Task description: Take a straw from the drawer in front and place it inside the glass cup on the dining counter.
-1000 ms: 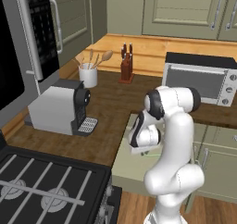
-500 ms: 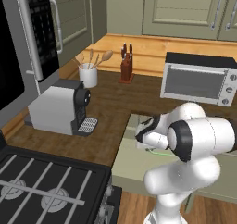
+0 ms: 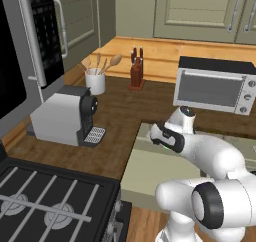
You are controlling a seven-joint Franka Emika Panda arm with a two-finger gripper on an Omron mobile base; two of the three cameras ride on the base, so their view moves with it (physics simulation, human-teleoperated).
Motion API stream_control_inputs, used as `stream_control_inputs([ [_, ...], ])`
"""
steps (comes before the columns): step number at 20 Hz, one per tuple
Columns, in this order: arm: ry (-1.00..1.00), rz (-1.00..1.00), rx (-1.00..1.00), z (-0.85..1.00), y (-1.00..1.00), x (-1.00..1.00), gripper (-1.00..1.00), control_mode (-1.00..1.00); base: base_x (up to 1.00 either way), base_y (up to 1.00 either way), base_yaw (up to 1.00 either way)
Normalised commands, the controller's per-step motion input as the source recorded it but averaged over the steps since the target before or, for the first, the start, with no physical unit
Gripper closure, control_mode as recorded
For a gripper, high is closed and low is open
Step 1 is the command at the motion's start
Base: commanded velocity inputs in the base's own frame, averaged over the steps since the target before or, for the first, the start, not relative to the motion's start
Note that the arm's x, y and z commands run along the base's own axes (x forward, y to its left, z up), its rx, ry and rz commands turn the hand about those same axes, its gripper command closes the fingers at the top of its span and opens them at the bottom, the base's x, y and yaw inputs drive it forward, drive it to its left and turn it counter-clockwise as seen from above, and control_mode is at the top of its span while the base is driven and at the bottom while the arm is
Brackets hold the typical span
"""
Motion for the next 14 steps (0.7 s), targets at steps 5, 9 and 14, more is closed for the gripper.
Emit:
stream_control_inputs([
  [5, 0.09, -0.11, 0.00, 1.00, 0.01, 0.22, 1.00, -1.00, 0.00, 0.00, 0.00],
  [9, 0.03, -0.10, 0.00, 1.00, -0.09, -0.01, 1.00, -1.00, 0.00, 0.00, 0.00],
  [14, 0.00, -0.04, 0.00, 1.00, -0.28, -0.28, 1.00, -1.00, 0.00, 0.00, 0.00],
])
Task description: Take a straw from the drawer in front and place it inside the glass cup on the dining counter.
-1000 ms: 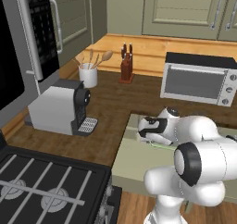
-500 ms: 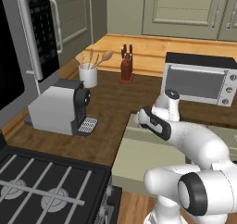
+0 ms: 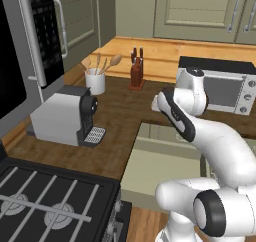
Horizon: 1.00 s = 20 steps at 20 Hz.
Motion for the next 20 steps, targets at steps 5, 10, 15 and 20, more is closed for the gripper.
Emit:
stream_control_inputs([
  [5, 0.00, -0.01, 0.00, 0.98, -0.17, -0.52, 1.00, -1.00, 0.00, 0.00, 0.00],
  [10, 0.00, -0.02, 0.00, 0.63, -0.09, -0.61, 1.00, -1.00, 0.00, 0.00, 0.00],
  [15, 0.00, 0.00, 0.00, 0.12, 0.00, -0.32, 1.00, 1.00, -0.20, -0.02, 0.00],
  [20, 0.00, 0.00, 0.00, 0.00, 0.00, 0.00, 1.00, 1.00, -1.00, -0.40, -0.14],
])
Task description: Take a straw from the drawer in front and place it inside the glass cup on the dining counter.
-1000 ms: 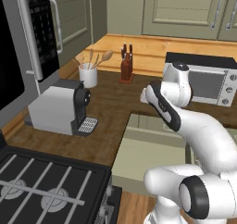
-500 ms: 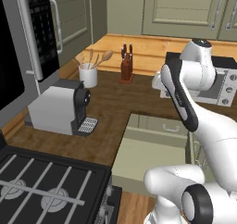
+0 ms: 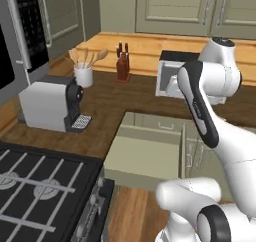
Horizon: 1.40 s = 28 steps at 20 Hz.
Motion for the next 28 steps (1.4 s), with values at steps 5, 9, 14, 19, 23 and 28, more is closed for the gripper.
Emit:
stream_control_inputs([
  [5, 0.00, 0.00, 0.00, 0.00, 0.00, 0.00, 1.00, 1.00, -0.69, -0.39, -0.54],
  [9, 0.00, 0.00, 0.00, 0.00, 0.00, 0.00, 1.00, 1.00, 0.00, -0.12, -0.92],
  [14, 0.00, 0.00, 0.00, 0.00, 0.00, 0.00, 1.00, 1.00, 0.00, -0.31, -0.90],
  [19, 0.00, 0.00, 0.00, 0.00, 0.00, 0.00, 1.00, 1.00, 0.00, -0.51, -0.85],
  [23, 0.00, 0.00, 0.00, 0.00, 0.00, 0.00, 1.00, 1.00, 0.00, -0.65, -0.79],
  [28, 0.00, 0.00, 0.00, 0.00, 0.00, 0.00, 1.00, 1.00, 0.00, -0.75, -0.76],
])
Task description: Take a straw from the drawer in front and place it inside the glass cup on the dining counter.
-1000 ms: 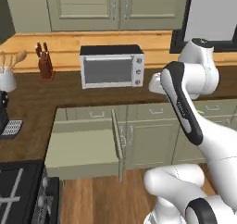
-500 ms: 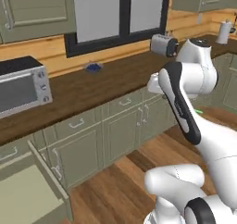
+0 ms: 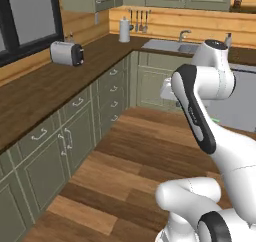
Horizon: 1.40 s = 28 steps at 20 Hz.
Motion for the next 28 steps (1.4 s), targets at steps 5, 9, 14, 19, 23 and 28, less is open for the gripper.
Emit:
stream_control_inputs([
  [5, 0.00, 0.00, 0.00, 0.00, 0.00, 0.00, 1.00, 1.00, 0.02, -0.81, -0.71],
  [9, 0.00, 0.00, 0.00, 0.00, 0.00, 0.00, 1.00, 1.00, 0.01, -0.87, -0.67],
  [14, 0.00, 0.00, 0.00, 0.00, 0.00, 0.00, 1.00, 1.00, 0.00, -0.86, -0.59],
  [19, 0.00, 0.00, 0.00, 0.00, 0.00, 0.00, 1.00, 1.00, -0.05, -0.90, -0.28],
  [23, 0.00, 0.00, 0.00, 0.00, 0.00, 0.00, 1.00, 1.00, -0.23, -1.00, -0.02],
  [28, 0.00, 0.00, 0.00, 0.00, 0.00, 0.00, 1.00, 1.00, -0.05, -1.00, 0.00],
])
